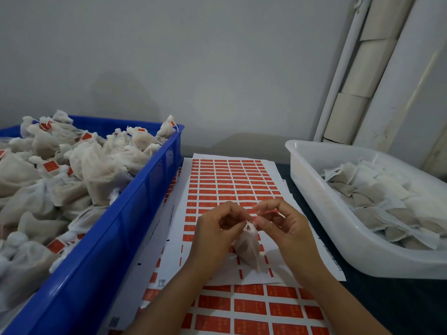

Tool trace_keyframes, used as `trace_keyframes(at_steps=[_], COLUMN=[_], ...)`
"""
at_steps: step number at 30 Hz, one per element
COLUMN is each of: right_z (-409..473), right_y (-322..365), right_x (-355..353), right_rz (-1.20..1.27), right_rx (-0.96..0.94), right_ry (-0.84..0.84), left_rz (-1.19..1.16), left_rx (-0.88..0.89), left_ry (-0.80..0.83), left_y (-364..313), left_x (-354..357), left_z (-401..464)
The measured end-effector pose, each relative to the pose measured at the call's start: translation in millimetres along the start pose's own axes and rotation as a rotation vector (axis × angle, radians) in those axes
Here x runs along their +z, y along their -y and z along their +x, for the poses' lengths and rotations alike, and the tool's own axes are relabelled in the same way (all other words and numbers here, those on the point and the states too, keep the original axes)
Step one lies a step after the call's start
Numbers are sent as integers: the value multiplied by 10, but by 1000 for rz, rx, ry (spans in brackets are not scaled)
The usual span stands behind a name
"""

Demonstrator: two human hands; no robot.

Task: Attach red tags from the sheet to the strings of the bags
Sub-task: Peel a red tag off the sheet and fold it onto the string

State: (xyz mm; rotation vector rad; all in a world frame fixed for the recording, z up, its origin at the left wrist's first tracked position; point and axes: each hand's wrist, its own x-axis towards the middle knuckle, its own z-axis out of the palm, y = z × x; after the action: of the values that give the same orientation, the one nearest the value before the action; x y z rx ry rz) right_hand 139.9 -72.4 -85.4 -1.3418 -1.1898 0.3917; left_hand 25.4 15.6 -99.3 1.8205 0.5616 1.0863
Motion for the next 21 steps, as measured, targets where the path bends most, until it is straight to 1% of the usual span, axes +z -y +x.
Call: trace_keyframes(at_steps=[3,7,12,17,19,21], right_z=[9,-1,-8,0,-1,-6], right_y=[-31,-37,-18,-12,-11,-17], right_x=[9,17,-1,-32,-28,-2], right_rz=[-88,-104,-179,-273,-273,-220], right_rx=[37,60,-29,-61,-47,20], right_ry=[-12,13,-7,10,8,2], left_rz=[-19,-36,-56,-49,-40,-49], left_rx=[-16,-27,-30,-26,-21,-21], left_ry=[-5,-9,-14,9,15,21], left_y=[-13,-10,-4,17,27,33], left_x=[1,-2,3,6,6,11], left_z=[-2,-3,-10,-11,-7,-3])
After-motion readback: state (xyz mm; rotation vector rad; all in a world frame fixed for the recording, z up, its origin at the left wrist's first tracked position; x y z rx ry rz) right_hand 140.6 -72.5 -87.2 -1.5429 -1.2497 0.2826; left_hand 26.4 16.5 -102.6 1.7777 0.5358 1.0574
